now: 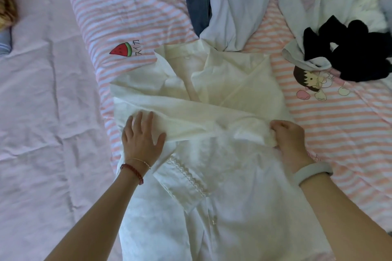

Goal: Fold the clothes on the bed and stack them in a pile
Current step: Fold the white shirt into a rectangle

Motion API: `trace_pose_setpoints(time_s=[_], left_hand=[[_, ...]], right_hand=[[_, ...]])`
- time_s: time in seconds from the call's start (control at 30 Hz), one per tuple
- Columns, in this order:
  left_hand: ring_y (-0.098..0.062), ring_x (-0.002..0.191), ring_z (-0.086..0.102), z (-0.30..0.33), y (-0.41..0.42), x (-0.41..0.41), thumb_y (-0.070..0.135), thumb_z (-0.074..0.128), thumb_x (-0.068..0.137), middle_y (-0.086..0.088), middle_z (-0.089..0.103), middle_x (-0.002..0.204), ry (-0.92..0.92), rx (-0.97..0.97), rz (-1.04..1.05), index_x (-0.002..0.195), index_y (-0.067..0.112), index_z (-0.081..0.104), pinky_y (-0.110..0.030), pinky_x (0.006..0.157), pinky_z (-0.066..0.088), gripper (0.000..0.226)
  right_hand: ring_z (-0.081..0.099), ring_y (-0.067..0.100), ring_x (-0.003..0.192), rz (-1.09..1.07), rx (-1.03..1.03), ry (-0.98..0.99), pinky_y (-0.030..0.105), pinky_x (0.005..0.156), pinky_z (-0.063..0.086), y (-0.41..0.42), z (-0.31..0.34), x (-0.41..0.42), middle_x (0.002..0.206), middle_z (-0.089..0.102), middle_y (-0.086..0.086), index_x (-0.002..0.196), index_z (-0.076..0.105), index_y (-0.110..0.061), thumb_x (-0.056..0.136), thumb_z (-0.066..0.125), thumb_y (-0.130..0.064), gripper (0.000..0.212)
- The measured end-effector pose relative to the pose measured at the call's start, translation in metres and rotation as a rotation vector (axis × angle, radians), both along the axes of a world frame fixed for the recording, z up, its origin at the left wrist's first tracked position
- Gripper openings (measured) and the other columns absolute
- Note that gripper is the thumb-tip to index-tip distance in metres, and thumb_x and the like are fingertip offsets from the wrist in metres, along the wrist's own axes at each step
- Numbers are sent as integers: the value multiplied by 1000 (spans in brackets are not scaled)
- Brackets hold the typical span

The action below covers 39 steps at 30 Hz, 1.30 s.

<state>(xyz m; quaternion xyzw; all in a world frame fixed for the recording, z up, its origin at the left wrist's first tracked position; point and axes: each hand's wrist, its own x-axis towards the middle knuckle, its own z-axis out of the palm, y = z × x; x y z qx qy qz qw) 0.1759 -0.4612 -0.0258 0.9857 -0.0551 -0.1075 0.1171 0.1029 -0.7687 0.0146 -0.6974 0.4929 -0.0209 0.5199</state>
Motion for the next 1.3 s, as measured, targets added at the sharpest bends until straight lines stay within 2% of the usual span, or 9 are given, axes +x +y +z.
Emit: trace_pose_setpoints(time_s=[0.17,0.37,0.5,0.67,0.8,0.93,1.03,1.13,1.3], left_hand=[[-25,143,-5,-8,12,16,55,56,80,1,-3,157,219,135,-22,146,36,12,-48,110,15,82],[-26,143,-12,-6,-2,39,52,44,87,5,-3,158,136,207,-183,146,40,5,-52,112,-3,72],[-30,143,-7,-11,-13,67,45,43,91,3,3,157,160,28,-77,147,34,11,-56,112,14,66],[-35,141,-16,-16,-17,89,54,55,82,9,-15,156,254,49,-67,146,40,7,-65,107,15,81],[-34,139,-23,-18,-4,82,61,67,67,12,-23,153,345,138,-116,143,49,-5,-67,107,6,105],[-30,139,-24,-15,7,70,62,69,62,12,-28,151,433,235,-139,138,53,-15,-67,105,4,114],[-29,142,-18,-9,4,64,62,54,76,5,-17,155,303,178,-119,144,46,-1,-64,108,1,89],[-29,144,-10,-10,-12,54,61,29,83,2,-2,158,-13,128,-126,146,40,8,-61,109,-2,70],[-25,142,-21,-32,-26,51,60,19,91,4,-18,155,253,264,-138,145,42,-6,-60,110,-9,63]], right_hand=[[56,29,81,109,-462,258,30,68,40,-28,0,-7,92,63,10,99,62,-8,90,53,-20,18],[59,34,97,805,-887,-77,48,86,42,22,-5,-12,101,63,12,114,61,-10,81,53,-40,45],[7,30,143,1237,-842,326,56,109,-9,40,-28,-25,155,14,6,148,6,-33,81,54,-53,85],[62,36,101,907,-832,-54,43,83,51,15,-19,-27,106,65,17,100,66,0,75,70,2,26],[55,19,65,448,-325,-143,17,57,38,-8,1,-6,75,65,10,93,66,-7,91,55,-11,12],[57,26,80,262,-403,-15,26,61,37,-21,4,16,78,63,2,94,64,-8,92,53,-19,15],[54,32,103,453,-765,215,40,84,40,-20,-4,17,111,61,13,118,56,-7,93,50,-19,28],[44,32,120,745,-1025,-19,55,103,29,-7,-14,13,124,53,16,126,51,-9,92,42,-20,37],[13,28,144,1377,-925,277,57,111,3,20,-45,4,155,19,5,145,28,-31,94,15,-41,53]])
